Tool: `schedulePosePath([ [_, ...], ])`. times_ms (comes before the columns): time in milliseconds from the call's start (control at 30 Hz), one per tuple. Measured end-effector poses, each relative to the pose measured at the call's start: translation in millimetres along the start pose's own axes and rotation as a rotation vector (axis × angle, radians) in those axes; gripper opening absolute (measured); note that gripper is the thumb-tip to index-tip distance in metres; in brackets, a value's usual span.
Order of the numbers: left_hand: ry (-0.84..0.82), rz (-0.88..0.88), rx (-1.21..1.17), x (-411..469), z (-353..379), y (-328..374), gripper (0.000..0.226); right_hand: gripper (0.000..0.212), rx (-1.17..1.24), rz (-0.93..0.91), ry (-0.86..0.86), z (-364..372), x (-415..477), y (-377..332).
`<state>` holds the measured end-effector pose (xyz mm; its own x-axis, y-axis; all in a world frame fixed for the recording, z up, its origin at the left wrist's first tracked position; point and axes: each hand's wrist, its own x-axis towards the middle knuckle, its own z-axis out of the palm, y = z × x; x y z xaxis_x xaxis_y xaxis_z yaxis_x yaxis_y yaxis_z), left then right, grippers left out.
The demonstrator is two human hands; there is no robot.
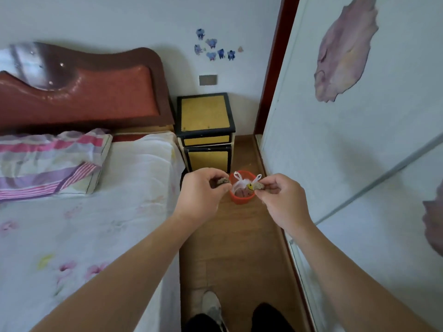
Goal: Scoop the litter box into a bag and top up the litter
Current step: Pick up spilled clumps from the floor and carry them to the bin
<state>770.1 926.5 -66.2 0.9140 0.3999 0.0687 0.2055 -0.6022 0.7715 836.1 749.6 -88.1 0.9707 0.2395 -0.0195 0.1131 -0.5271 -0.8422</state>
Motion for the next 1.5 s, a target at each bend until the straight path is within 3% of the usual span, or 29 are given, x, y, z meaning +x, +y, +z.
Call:
schedulePosePath([
  [300,-0.154,0.009,0.028,138.1,45.4,-6.0,0.018,0.016,-0.045,0.095,0.081,3.5,118.4,21.7],
  [767,-0.262,-0.198,0.07,315.5,174.7,-71.9,0.018,0.01,-0.046,0.232,-0.065,59.0,320.6,134.8],
  [1500,-0.556,-0.245,0.088,441.2,437.4,-352.8,0.01,0.008,-0.052,0.43,0.018,277.6,453.1,438.9],
])
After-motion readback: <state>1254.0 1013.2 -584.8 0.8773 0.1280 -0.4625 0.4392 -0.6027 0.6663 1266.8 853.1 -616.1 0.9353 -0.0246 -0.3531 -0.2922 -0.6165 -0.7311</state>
